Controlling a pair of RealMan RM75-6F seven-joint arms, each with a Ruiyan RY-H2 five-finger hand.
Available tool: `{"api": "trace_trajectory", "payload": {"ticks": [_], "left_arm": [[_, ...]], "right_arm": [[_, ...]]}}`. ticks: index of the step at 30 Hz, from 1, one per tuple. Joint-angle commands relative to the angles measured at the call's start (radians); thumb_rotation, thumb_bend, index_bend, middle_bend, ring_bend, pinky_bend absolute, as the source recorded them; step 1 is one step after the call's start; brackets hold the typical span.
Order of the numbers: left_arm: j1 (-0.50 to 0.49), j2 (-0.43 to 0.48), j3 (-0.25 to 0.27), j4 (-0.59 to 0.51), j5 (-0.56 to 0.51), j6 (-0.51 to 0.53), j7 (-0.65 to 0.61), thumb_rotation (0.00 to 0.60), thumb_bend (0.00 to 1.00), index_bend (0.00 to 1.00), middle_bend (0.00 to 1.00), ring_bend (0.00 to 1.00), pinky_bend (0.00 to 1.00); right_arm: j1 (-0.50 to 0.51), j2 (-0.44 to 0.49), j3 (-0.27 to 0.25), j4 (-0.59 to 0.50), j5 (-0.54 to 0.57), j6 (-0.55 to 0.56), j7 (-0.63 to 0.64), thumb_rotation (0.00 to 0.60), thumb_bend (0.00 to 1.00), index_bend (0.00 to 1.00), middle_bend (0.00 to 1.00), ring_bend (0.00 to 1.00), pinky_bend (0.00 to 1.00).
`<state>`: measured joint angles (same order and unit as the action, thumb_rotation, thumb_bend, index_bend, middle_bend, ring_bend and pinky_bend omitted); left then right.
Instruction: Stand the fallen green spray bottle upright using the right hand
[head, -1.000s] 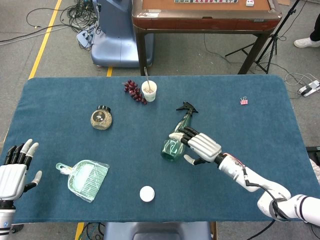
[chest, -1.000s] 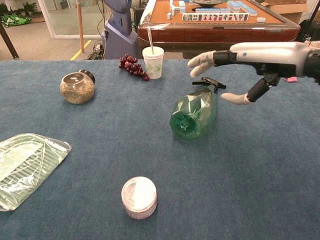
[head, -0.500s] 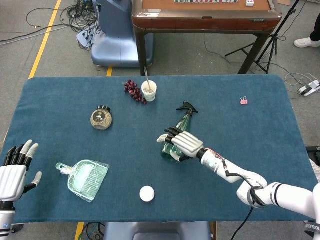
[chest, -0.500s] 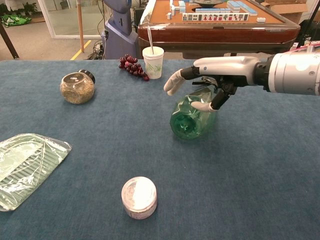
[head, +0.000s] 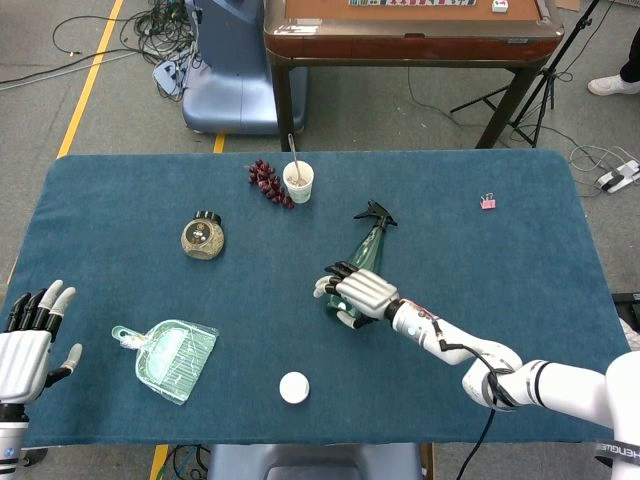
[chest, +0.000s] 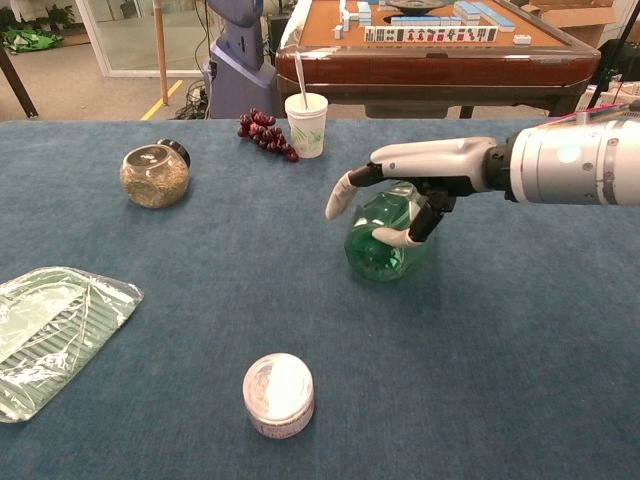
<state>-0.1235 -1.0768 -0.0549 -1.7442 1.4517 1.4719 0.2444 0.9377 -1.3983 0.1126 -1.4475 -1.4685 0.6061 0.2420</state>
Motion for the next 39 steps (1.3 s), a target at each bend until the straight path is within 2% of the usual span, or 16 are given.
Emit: {"api": "trace_trajectory", "payload": {"ticks": [1, 12, 18, 24, 29, 36, 39], "left_arm": [[0.000, -0.001, 0.000, 0.001, 0.000, 0.000, 0.000, 0.600, 0.38, 0.00, 0.00, 0.00, 0.00], [-0.001, -0.003, -0.002, -0.001, -0.001, -0.002, 0.008, 0.600, 0.38, 0.00, 0.00, 0.00, 0.00], [-0.002, -0.005, -0.002, -0.004, -0.004, -0.004, 0.017, 0.600, 0.38, 0.00, 0.00, 0.00, 0.00], [-0.005, -0.009, -0.004, -0.006, -0.005, -0.006, 0.021, 0.600, 0.38, 0.00, 0.00, 0.00, 0.00], [-0.003, -0.008, -0.005, -0.002, -0.008, -0.005, 0.017, 0.600, 0.38, 0.00, 0.00, 0.00, 0.00], [-0.003, -0.013, -0.003, 0.005, -0.009, -0.007, 0.016, 0.600, 0.38, 0.00, 0.00, 0.00, 0.00], [-0.003, -0.013, -0.005, 0.008, -0.011, -0.006, 0.013, 0.600, 0.38, 0.00, 0.00, 0.00, 0.00]], "right_arm": [[-0.005, 0.016, -0.015, -0.011, -0.010, 0.006, 0.003, 0.600, 0.49, 0.29, 0.26, 0.00, 0.00], [-0.042, 0.159, -0.106, -0.066, -0.129, 0.077, 0.079, 0.600, 0.50, 0.40, 0.37, 0.06, 0.00], [-0.061, 0.243, -0.166, -0.076, -0.187, 0.105, 0.094, 0.600, 0.50, 0.43, 0.39, 0.09, 0.00], [-0.072, 0.280, -0.206, -0.053, -0.183, 0.077, 0.056, 0.600, 0.50, 0.43, 0.39, 0.09, 0.00], [-0.086, 0.297, -0.206, -0.021, -0.144, 0.065, 0.009, 0.600, 0.50, 0.43, 0.39, 0.09, 0.00], [-0.093, 0.276, -0.176, 0.031, -0.067, 0.040, -0.061, 0.600, 0.50, 0.43, 0.39, 0.09, 0.00], [-0.098, 0.255, -0.156, 0.064, -0.029, 0.043, -0.122, 0.600, 0.43, 0.43, 0.39, 0.09, 0.00]]}}
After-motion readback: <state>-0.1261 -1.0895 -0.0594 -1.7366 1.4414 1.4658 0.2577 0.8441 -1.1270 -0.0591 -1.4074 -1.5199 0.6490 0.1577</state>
